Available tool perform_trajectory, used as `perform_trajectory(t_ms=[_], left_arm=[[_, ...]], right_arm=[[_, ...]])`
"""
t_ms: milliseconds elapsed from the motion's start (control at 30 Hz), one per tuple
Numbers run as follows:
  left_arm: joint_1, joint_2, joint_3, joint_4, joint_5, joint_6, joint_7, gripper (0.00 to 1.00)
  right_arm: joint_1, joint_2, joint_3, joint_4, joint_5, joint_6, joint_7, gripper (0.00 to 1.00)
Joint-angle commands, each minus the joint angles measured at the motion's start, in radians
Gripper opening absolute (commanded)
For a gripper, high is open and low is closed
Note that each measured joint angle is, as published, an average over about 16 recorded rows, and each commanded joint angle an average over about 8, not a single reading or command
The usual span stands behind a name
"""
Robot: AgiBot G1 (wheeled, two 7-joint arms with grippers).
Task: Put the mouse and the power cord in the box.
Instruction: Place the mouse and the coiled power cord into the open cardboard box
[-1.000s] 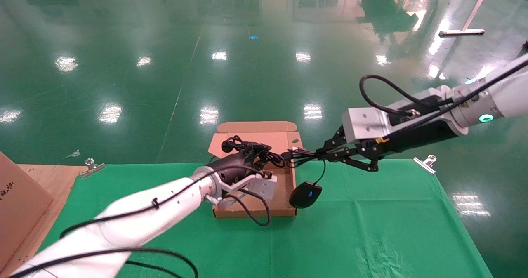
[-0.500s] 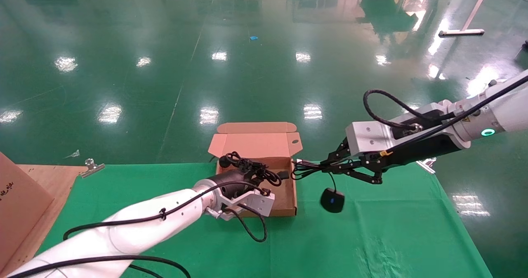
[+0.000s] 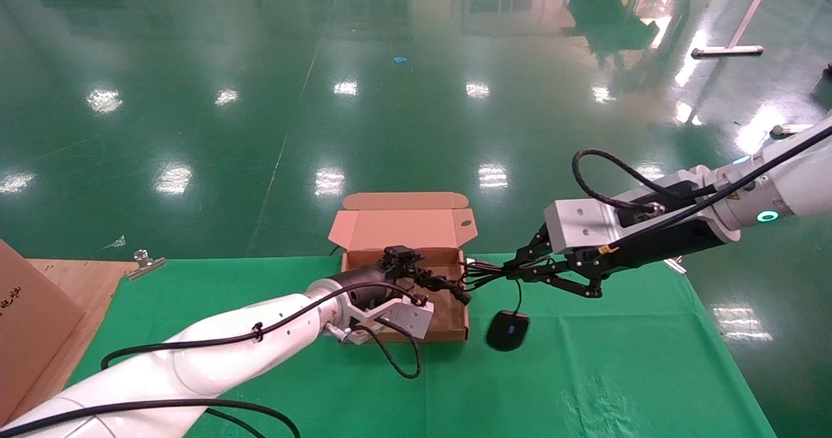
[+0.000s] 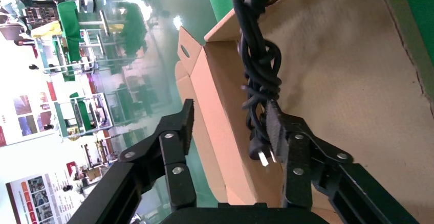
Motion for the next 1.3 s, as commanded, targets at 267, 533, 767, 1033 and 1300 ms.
perform_trajectory(t_ms=[267, 533, 767, 1033, 1300], left_arm=[[-0.055, -0.009, 0.042, 0.035, -0.058, 0.110, -0.003, 1.00], [-0.164, -0.071, -0.010, 0.123, -0.189, 0.387, -0.031, 1.00], [-0.203, -0.218, -0.119, 0.143, -0.370, 0.686, -0.001, 1.00], [-0.217, -0.340, -0.215, 0.243, -0.524, 0.910, 0.030, 1.00], [-0.219, -0.358, -0.232, 0.339, -0.550, 0.963, 0.050, 1.00]], right_arm=[[0.000, -0.021, 0.003, 0.005, 0.004, 0.002, 0.009, 0.00], [0.009, -0.095, 0.012, 0.021, 0.017, 0.036, 0.034, 0.00], [-0.036, -0.156, 0.018, 0.096, 0.037, 0.112, 0.069, 0.00], [-0.187, -0.168, -0.027, 0.311, 0.079, 0.360, 0.144, 0.00], [-0.310, -0.170, -0.149, 0.440, 0.127, 0.565, 0.220, 0.34]])
